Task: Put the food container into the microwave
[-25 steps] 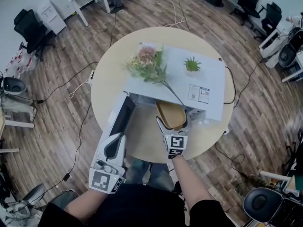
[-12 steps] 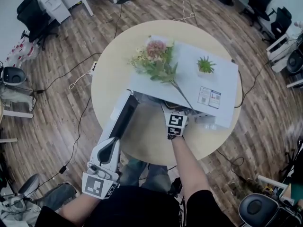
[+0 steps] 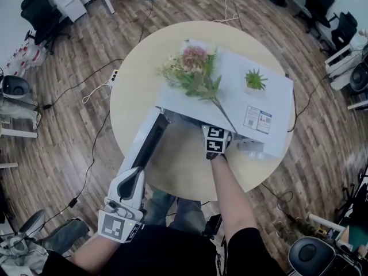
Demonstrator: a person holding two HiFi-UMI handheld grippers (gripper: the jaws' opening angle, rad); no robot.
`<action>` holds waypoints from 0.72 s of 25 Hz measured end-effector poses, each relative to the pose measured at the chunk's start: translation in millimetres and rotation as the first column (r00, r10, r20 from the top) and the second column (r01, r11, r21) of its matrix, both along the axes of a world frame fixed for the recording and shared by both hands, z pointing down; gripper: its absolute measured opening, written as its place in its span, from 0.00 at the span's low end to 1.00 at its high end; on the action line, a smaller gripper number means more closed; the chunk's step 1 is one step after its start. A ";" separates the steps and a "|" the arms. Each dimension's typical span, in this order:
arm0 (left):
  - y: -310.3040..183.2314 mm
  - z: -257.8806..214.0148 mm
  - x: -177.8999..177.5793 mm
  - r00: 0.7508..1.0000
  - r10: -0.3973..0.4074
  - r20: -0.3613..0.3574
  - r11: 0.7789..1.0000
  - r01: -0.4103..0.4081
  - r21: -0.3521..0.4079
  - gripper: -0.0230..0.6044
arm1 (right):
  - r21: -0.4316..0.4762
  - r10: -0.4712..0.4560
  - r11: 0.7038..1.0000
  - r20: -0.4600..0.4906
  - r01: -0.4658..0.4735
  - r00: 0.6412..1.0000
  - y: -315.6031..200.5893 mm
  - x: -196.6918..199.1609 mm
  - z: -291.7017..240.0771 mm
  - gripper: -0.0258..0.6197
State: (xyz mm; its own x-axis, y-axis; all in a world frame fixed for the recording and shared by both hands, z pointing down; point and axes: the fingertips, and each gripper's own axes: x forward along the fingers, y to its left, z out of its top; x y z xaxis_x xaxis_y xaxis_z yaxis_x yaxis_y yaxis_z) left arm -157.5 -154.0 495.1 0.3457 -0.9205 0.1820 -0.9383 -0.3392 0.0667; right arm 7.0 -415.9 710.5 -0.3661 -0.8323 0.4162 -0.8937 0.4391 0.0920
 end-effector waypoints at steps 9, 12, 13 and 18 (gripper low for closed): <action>-3.8 -1.8 3.3 1.000 0.010 -0.005 1.000 -0.010 0.007 0.04 | -0.110 -0.021 0.994 -0.109 0.009 0.994 9.8 3.6 19.6 0.97; -4.6 -0.1 4.4 1.000 0.011 -0.004 1.000 -0.011 0.001 0.04 | -0.160 -0.021 0.987 -0.151 -0.003 0.988 12.2 6.5 27.1 0.97; -4.7 0.3 4.7 1.000 0.012 -0.003 1.000 -0.012 0.000 0.04 | -0.174 -0.021 0.985 -0.162 -0.007 0.987 13.9 7.5 28.6 0.97; -9.4 1.3 4.0 1.000 0.010 -0.003 1.000 -0.010 0.002 0.04 | -0.249 -0.026 0.968 -0.217 -0.029 0.976 21.5 12.3 34.4 0.97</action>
State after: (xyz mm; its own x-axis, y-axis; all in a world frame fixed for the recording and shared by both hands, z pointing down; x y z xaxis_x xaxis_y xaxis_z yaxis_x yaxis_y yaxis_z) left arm -153.4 -163.4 496.5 0.3558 -0.9172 0.1794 -0.9346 -0.3489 0.0694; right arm 19.3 -394.4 744.9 -0.2427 -0.6923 0.6795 -0.8651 0.4715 0.1714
